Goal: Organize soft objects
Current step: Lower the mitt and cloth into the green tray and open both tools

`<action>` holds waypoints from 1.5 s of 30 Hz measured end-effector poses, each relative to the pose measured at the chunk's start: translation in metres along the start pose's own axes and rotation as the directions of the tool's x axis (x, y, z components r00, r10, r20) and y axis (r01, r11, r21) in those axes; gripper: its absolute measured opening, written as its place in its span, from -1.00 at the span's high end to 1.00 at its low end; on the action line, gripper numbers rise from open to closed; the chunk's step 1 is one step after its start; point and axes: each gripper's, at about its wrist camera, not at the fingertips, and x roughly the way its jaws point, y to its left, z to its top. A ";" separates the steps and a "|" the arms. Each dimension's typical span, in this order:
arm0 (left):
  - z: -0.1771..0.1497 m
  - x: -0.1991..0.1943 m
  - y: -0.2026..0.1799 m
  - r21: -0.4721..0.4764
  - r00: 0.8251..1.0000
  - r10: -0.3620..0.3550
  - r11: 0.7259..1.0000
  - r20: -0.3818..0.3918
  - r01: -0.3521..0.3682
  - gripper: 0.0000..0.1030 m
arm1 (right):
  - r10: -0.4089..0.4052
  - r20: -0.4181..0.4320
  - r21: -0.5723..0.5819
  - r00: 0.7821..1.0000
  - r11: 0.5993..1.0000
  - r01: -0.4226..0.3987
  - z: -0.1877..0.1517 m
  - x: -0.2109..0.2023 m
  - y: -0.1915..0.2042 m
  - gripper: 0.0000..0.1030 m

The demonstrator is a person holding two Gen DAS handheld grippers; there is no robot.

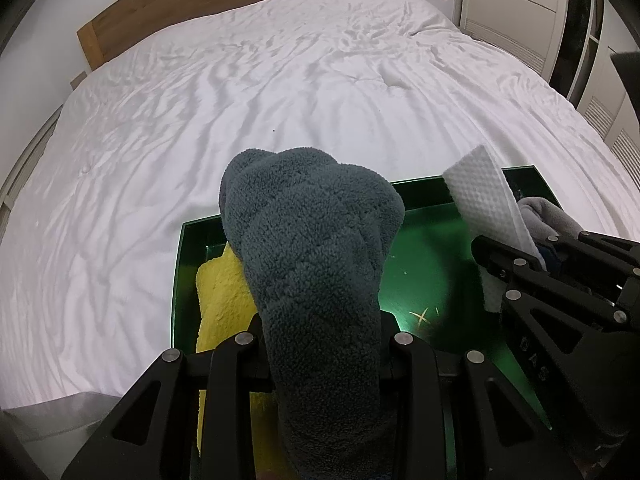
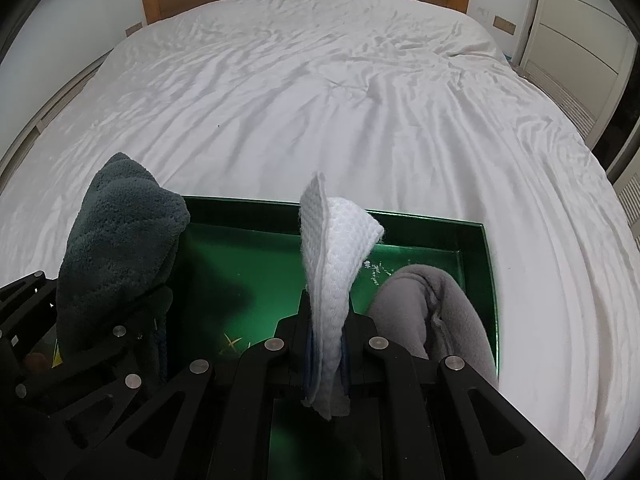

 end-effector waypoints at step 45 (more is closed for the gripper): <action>0.002 -0.002 0.009 -0.004 1.000 0.016 1.000 -0.002 -0.016 0.13 | 0.012 -0.012 -0.012 1.000 1.000 -0.012 -0.001 -0.005 0.003 0.24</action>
